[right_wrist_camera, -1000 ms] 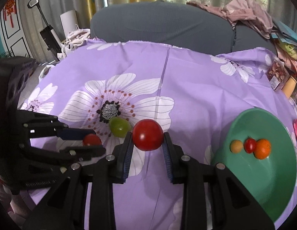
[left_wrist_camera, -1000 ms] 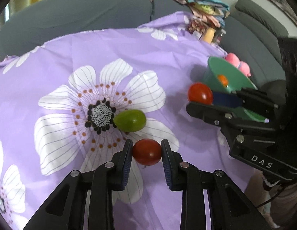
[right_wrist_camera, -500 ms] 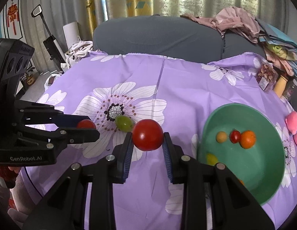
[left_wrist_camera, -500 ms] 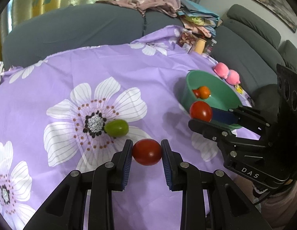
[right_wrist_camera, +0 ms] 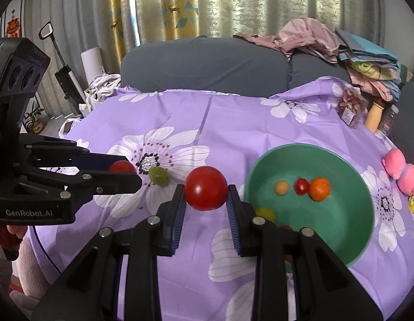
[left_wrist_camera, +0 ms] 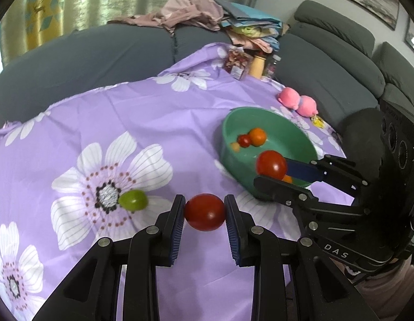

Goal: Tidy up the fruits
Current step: 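Carry both cherry tomatoes over the green bowl and lower them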

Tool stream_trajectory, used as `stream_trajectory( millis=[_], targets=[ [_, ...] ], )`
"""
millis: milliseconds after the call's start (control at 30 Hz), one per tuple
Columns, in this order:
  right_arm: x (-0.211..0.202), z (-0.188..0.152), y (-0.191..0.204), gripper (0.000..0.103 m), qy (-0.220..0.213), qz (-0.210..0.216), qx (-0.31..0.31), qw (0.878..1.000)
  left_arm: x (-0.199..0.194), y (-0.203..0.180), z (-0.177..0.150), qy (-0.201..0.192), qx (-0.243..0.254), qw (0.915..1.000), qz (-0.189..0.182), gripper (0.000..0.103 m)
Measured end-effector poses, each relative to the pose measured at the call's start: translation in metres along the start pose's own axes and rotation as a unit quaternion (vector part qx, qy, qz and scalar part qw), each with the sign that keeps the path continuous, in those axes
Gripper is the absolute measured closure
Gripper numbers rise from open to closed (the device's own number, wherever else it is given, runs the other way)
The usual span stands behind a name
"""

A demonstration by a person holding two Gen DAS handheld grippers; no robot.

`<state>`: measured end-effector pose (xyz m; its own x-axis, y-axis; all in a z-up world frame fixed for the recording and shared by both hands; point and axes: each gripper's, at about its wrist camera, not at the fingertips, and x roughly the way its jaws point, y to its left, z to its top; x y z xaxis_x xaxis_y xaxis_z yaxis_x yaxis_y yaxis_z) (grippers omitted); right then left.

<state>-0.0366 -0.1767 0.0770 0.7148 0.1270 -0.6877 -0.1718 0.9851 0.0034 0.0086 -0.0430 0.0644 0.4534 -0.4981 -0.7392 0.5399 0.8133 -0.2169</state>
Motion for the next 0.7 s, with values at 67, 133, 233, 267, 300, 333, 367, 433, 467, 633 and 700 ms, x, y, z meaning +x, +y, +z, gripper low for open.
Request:
stream_trajectory(
  millis=[67,133,233,267,300,333,367,433,467,633,700],
  targets=[
    [-0.004,-0.001,-0.006,0.072,-0.003,-0.003,0.005,1.000,0.002,-0.007,0.004,0.000,0.007,1.0000,-0.002,0.073],
    [-0.006,-0.003,-0.011,0.072,-0.006,-0.006,0.009,1.000,0.005,-0.014,0.008,0.001,0.015,0.9999,-0.006,0.073],
    [-0.010,-0.005,-0.019,0.072,-0.010,-0.010,0.017,1.000,0.008,-0.023,0.012,0.002,0.025,0.9997,-0.009,0.073],
    [-0.011,-0.006,-0.022,0.072,-0.011,-0.012,0.019,1.000,0.010,-0.027,0.014,0.003,0.029,0.9995,-0.010,0.073],
    [-0.013,-0.006,-0.025,0.072,-0.012,-0.014,0.022,1.000,0.011,-0.029,0.015,0.003,0.032,0.9994,-0.010,0.073],
    [-0.014,-0.008,-0.027,0.072,-0.013,-0.016,0.024,0.999,0.012,-0.032,0.017,0.003,0.035,0.9993,-0.011,0.073],
    [-0.015,-0.008,-0.030,0.072,-0.014,-0.017,0.028,0.999,0.013,-0.034,0.018,0.004,0.037,0.9992,-0.013,0.073],
    [-0.017,-0.010,-0.036,0.072,-0.015,-0.020,0.032,0.999,0.015,-0.040,0.021,0.004,0.043,0.9990,-0.015,0.073],
    [-0.017,-0.010,-0.038,0.072,-0.016,-0.022,0.034,0.999,0.017,-0.042,0.022,0.005,0.046,0.9988,-0.016,0.073],
    [-0.021,-0.015,-0.050,0.072,-0.018,-0.030,0.046,0.998,0.022,-0.054,0.028,0.008,0.060,0.9980,-0.020,0.073],
    [-0.022,-0.016,-0.054,0.072,-0.019,-0.031,0.050,0.998,0.025,-0.059,0.030,0.009,0.065,0.9976,-0.022,0.073]
  ],
)
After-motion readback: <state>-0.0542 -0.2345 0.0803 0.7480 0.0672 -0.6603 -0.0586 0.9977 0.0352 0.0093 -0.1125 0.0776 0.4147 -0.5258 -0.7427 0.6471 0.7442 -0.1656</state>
